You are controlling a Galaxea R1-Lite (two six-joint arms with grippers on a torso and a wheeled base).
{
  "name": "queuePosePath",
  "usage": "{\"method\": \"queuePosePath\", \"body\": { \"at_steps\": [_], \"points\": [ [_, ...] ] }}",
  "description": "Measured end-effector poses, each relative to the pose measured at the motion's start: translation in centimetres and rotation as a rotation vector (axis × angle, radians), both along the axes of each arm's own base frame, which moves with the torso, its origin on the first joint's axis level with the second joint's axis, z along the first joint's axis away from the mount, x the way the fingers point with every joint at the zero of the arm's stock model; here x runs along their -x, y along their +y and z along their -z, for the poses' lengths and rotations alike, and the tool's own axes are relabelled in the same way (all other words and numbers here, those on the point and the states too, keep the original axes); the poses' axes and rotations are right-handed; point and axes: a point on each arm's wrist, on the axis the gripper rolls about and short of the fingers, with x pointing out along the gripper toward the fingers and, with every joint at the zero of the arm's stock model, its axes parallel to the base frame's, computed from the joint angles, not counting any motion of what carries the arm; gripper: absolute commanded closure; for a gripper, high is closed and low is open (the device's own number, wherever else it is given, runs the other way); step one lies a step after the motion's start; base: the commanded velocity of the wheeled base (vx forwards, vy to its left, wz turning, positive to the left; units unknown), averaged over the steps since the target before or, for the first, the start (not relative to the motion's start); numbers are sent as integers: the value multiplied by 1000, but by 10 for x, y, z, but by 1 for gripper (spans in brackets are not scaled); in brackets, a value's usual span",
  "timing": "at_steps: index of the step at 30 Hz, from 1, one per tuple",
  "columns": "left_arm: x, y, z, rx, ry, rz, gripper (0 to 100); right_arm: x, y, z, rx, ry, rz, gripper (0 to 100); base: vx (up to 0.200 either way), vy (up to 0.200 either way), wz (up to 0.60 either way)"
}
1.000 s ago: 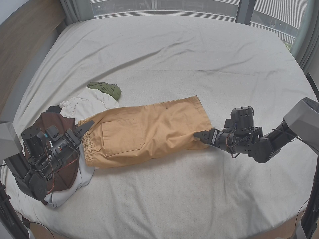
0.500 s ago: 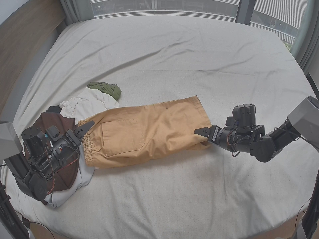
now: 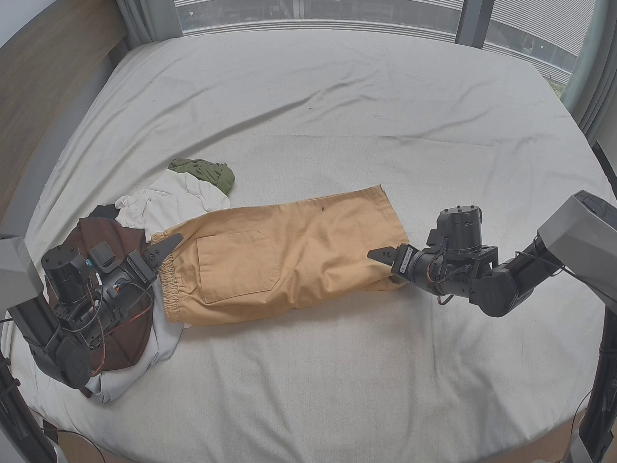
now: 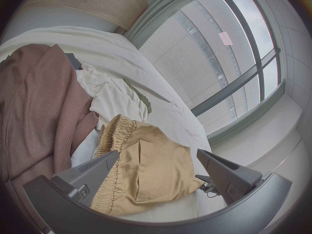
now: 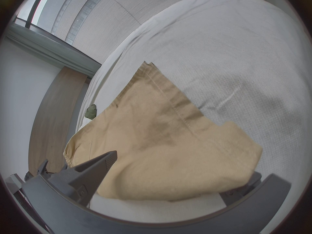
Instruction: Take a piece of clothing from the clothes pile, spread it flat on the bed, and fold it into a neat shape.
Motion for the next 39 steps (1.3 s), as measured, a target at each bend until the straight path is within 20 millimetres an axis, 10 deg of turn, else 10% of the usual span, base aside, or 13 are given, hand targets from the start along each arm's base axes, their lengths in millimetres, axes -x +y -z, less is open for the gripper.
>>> {"method": "queuePosePath", "body": {
  "at_steps": [2, 3, 39],
  "points": [
    [0, 0, 0, 0, 0, 0, 0, -1, 1, 2, -6, -3, 10, 0, 0, 0, 0],
    [0, 0, 0, 0, 0, 1, 0, -1, 1, 4, -7, -2, 13, 100, 0, 0, 0],
    [1, -2, 1, 0, 4, 9, 0, 56, -42, 12, 191, 75, 28, 100, 0, 0, 0]
  ]
}}
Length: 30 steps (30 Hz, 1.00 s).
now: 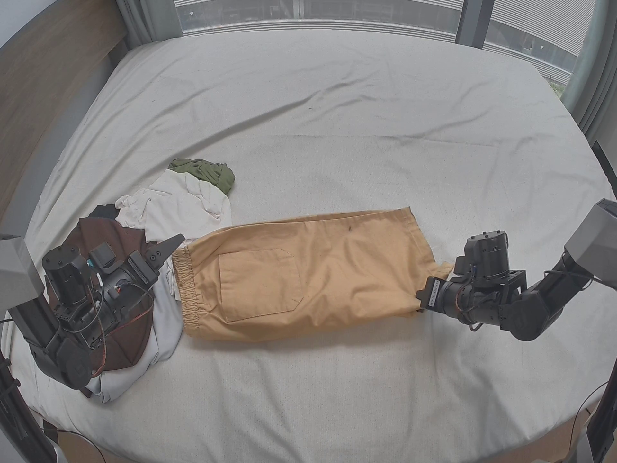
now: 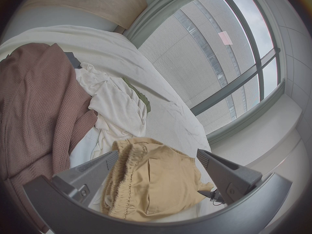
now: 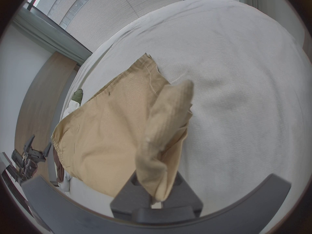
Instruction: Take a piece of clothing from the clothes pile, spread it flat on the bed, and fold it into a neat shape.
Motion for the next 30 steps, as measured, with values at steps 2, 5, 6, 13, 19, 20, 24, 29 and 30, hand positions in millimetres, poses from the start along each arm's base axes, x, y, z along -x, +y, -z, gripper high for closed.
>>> {"method": "queuePosePath", "body": {
  "at_steps": [2, 5, 6, 13, 19, 20, 24, 29, 30],
  "points": [
    [0, 0, 0, 0, 0, 0, 0, 5, -6, 0, 13, 5, 5, 100, 0, 0, 0],
    [0, -1, 0, 0, 2, 2, 0, 11, -14, -1, 21, 14, 18, 100, 0, 0, 0],
    [0, -1, 0, 0, 3, 4, 0, 13, -18, -1, 25, 20, 24, 100, 0, 0, 0],
    [4, -6, 3, -2, 16, 24, 0, 34, -38, 2, 78, 55, 28, 100, 0, 0, 0],
    [11, -16, 8, -8, 46, 59, 0, 48, -45, 4, 93, 81, 30, 100, 0, 0, 0],
    [13, -18, 9, -11, 51, 67, 0, 50, -46, 4, 94, 83, 30, 100, 0, 0, 0],
    [17, -23, 12, -18, 66, 87, 0, 54, -47, 5, 97, 91, 27, 100, 0, 0, 0],
    [18, -26, 14, -20, 77, 100, 0, 55, -46, 5, 109, 88, 12, 0, 0, 0, 0],
    [19, -27, 14, -20, 80, 102, 0, 56, -46, 5, 110, 90, 10, 0, 0, 0, 0]
  ]
}}
